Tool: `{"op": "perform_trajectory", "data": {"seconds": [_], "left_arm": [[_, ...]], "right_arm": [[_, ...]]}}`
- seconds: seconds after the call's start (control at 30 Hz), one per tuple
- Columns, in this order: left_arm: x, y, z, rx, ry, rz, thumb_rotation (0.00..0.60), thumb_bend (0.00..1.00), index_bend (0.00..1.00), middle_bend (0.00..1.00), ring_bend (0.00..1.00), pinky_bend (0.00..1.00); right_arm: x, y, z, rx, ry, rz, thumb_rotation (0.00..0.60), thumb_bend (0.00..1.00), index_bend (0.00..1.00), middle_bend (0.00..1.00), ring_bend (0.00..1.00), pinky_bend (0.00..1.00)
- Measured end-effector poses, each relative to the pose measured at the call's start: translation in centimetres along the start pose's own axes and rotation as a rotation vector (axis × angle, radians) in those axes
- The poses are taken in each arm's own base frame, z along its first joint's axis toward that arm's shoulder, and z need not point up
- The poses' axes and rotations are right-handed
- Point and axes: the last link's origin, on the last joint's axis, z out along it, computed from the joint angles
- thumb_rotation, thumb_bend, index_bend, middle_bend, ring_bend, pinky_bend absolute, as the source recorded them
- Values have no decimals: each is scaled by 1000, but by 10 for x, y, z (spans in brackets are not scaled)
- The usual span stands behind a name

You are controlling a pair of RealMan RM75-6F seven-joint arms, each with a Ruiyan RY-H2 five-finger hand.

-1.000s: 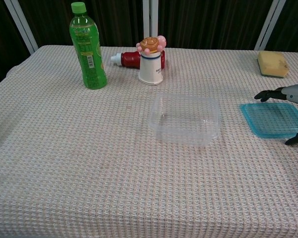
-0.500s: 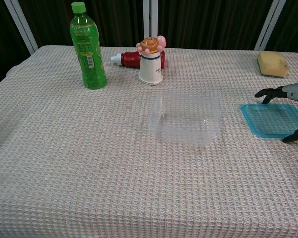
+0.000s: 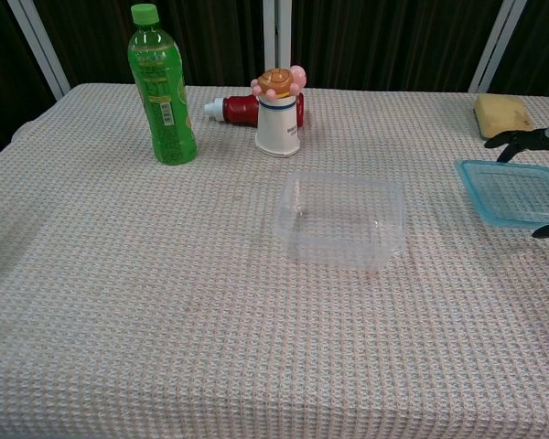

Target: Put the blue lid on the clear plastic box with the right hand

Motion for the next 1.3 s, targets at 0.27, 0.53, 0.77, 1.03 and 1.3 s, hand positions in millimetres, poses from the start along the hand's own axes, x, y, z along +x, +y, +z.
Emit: {"op": "perform_trajectory", "data": {"seconds": [0.27,0.53,0.77,1.03,1.3], "left_arm": [[2,-2,-4,6,6,-1,600,0,58,0,0,0],[-2,-5,-6,4,4,-14,600,0,58,0,0,0],[-6,-13,-10,22,-2,-29,600,0,58,0,0,0],[-7,-17,-14,38,-4,-35,600,0,58,0,0,0],[-8,-14,-12,33,-14,-36,600,0,58,0,0,0]], "right_arm": [[22,-46,-16,121,33,78,600,155,48,337,0,0],[37,-107,-20,226,11,114,600,155,55,337,0,0],[30,-165,-15,318,-44,119,600,186,82,337,0,0],[24,-197,-25,450,-71,164,600,205,106,355,0,0],[10,-204,-40,586,-170,243,600,202,125,372,0,0]]}}
